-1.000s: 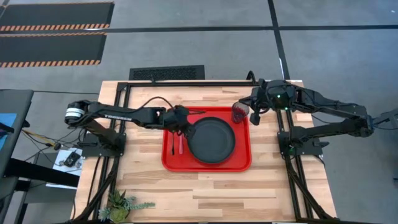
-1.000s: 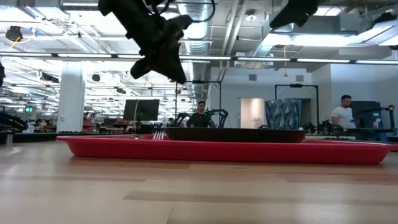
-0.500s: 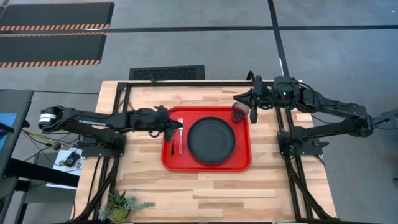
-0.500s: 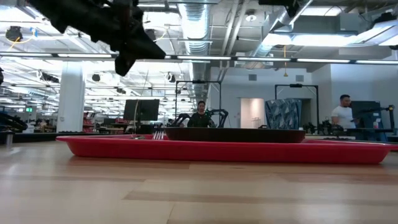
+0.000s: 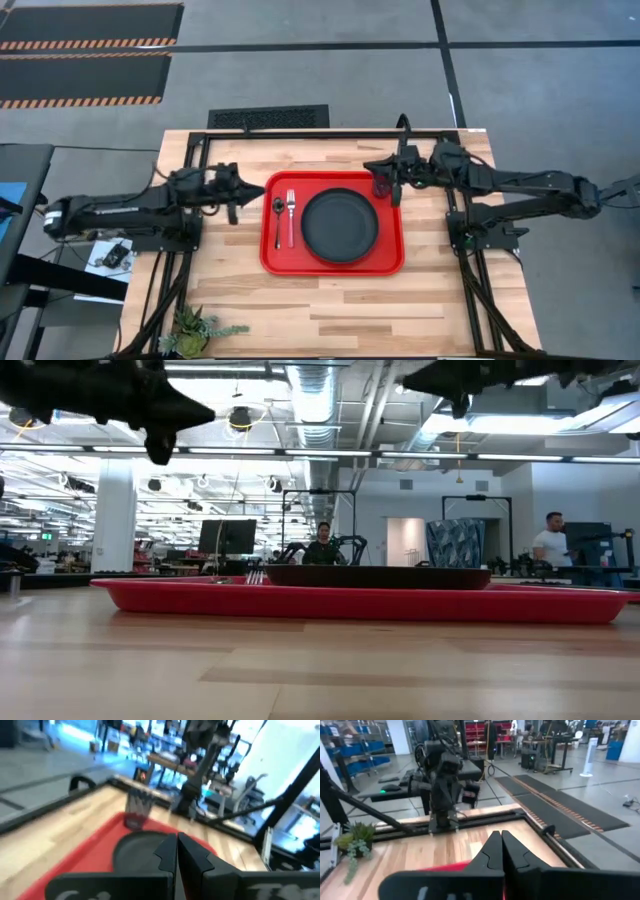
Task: Pick and place plate/cup/fork/spoon on tray
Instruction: Return to Home Position
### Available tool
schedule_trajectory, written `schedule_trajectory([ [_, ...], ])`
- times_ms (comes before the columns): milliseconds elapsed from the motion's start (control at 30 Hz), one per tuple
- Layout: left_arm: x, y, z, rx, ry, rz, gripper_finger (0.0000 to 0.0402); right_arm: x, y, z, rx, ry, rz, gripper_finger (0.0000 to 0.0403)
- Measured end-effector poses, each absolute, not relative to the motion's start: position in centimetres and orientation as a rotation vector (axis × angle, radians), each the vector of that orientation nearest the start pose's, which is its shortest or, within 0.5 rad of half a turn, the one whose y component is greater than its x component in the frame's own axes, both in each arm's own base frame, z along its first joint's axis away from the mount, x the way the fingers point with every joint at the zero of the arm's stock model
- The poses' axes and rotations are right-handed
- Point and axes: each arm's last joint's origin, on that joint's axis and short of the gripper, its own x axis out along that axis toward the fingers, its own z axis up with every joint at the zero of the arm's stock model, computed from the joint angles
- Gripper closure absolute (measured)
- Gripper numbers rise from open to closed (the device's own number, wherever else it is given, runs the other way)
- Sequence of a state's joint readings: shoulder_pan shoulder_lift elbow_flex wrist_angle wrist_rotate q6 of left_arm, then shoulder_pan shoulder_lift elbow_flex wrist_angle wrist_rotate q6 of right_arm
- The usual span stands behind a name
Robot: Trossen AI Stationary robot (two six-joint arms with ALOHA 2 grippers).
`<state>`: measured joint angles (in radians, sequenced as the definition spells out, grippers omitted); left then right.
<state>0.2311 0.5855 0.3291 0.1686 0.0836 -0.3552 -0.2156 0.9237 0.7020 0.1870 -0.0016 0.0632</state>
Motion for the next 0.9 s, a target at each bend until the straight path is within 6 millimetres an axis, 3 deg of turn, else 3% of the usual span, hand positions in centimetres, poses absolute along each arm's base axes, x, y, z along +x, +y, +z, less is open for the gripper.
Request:
schedule_trajectory([
  [167, 12.6, 2.9, 22.8, -0.315, -0.020, 0.205, 0.0401, 19.3, -4.7, 30.0, 0.071, -0.008, -0.235, 0.0402],
  [467, 10.3, 2.6, 20.5, -0.308, -0.141, 0.268, 0.0401, 15.4, -4.2, 27.8, 0.075, -0.065, -0.235, 0.0402],
  [733, 9.2, 2.4, 18.3, -0.317, -0.222, 0.285, 0.0401, 12.2, -3.9, 24.7, 0.121, -0.137, -0.264, 0.0402],
  [900, 9.3, 2.5, 17.8, -0.255, -0.160, 0.307, 0.0401, 11.3, -3.7, 22.4, 0.155, -0.166, -0.280, 0.0400],
])
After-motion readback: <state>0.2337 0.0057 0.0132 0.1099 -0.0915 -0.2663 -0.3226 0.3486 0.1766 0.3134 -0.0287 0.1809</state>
